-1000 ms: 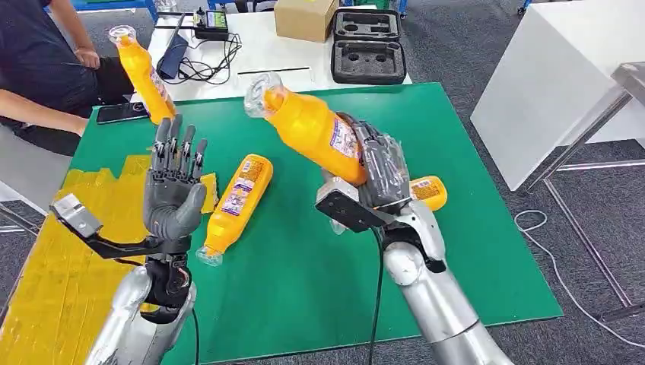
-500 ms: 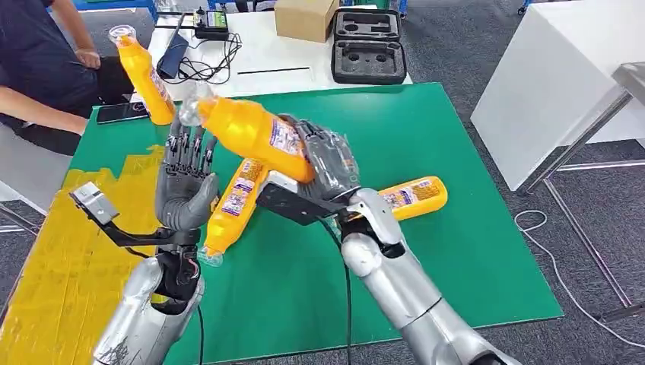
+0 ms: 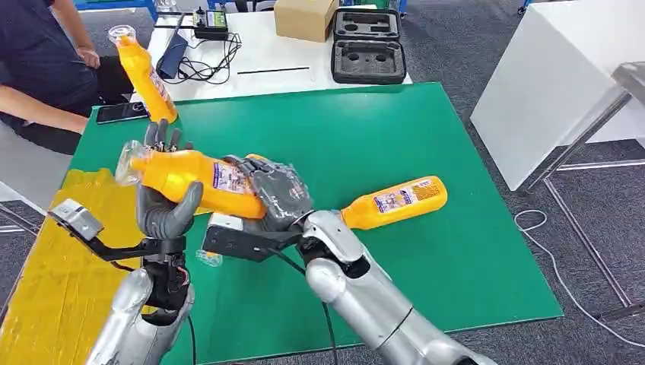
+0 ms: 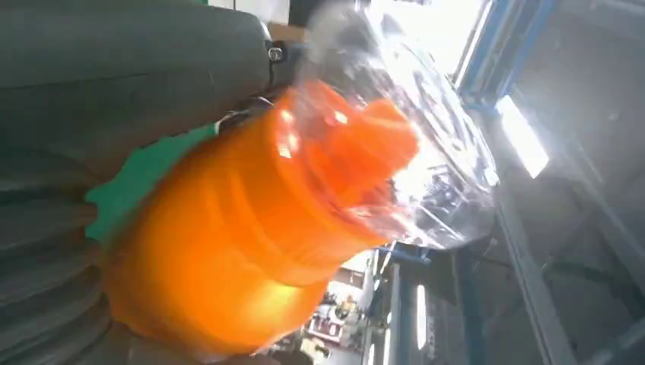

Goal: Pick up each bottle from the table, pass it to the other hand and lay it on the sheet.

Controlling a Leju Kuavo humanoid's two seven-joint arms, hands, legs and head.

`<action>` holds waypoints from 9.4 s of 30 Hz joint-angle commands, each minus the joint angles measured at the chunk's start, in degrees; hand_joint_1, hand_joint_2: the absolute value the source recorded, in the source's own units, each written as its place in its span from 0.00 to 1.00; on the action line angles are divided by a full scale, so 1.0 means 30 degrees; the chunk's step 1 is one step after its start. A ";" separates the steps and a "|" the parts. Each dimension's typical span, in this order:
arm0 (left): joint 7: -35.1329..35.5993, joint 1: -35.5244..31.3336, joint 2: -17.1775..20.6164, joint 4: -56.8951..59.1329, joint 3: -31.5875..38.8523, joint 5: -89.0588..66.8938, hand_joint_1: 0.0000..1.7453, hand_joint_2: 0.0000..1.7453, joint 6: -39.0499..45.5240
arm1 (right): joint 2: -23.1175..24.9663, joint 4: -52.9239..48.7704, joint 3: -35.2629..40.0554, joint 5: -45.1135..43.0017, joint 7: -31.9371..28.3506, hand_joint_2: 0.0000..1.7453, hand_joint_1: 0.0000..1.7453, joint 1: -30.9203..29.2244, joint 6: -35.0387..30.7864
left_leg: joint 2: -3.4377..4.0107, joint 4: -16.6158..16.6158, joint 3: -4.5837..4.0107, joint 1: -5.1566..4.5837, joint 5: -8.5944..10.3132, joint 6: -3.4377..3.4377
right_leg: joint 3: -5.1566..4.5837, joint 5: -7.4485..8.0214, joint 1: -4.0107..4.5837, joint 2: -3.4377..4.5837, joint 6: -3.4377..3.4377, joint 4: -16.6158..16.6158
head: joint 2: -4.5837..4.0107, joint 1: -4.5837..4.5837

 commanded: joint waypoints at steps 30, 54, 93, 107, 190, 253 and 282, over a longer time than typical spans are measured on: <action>0.0062 0.2341 0.0064 -0.1982 0.2239 -0.0162 0.00 1.00 0.0099 | 0.0005 -0.1153 0.2302 0.1176 0.1035 1.00 1.00 -0.0219 0.0435 | 0.0011 -0.0002 0.0048 0.0025 -0.0031 -0.0015 | 0.0051 -0.0018 0.0015 0.0029 -0.0029 -0.0011 | 0.0000 0.0000; 0.3286 0.1163 -0.0417 -0.0145 -0.0444 0.2926 0.00 1.00 -0.2687 | 0.0544 0.1127 0.1208 0.5116 0.2798 1.00 1.00 -0.1309 -0.0532 | -0.0102 -0.0002 0.0064 0.0025 -0.0014 -0.0019 | 0.0087 -0.0040 0.0012 -0.0080 -0.0037 -0.0013 | 0.0000 0.0000; 0.2540 -0.0517 -0.1496 -0.0867 0.0514 -0.1010 1.00 1.00 0.0971 | 0.0750 0.1339 0.6303 0.3438 0.3867 1.00 1.00 -0.1700 0.0441 | -0.0062 0.0002 0.0065 0.0036 -0.0026 -0.0024 | 0.0075 -0.0040 0.0024 -0.0051 -0.0043 -0.0014 | 0.0000 -0.0007; 0.2391 -0.0564 -0.1609 -0.0658 0.0717 -0.0924 1.00 1.00 0.0975 | 0.0750 0.2008 0.6587 0.2917 0.3838 1.00 1.00 -0.1985 0.0469 | -0.0065 -0.0012 0.0057 0.0030 -0.0013 -0.0020 | 0.0066 -0.0030 0.0017 -0.0055 -0.0036 -0.0025 | 0.0000 0.0000; 0.5731 -0.0928 0.3911 1.5156 0.3252 -3.2298 1.00 1.00 1.2146 | -0.3472 -0.3355 -0.2742 -0.1595 -0.1469 0.00 0.00 0.1608 0.1917 | 0.0025 0.0000 0.0124 0.0030 -0.0054 -0.0051 | 0.0095 -0.0021 0.0031 0.0047 -0.0100 -0.0005 | 0.0000 0.0000; -0.2679 0.3804 0.1108 0.2448 0.2726 -0.7506 0.00 0.00 0.2292 | -0.6993 -0.9519 -0.6991 0.0716 -0.1175 0.00 0.00 0.8030 -0.0347 | -0.0043 -0.0009 0.0058 0.0011 -0.0041 -0.0019 | 0.0061 -0.0021 0.0014 -0.0021 -0.0063 -0.0036 | 0.0000 -0.0007; -0.3066 0.4664 0.2519 0.0681 0.2919 -0.5187 0.00 0.00 0.1760 | -1.2098 -0.3780 -1.2067 0.2915 -0.2127 1.00 0.00 0.6283 0.4446 | -0.0047 -0.0019 0.0059 -0.0009 -0.0040 0.0006 | 0.0082 -0.0003 -0.0023 0.0016 -0.0024 -0.0058 | 0.0000 -0.0015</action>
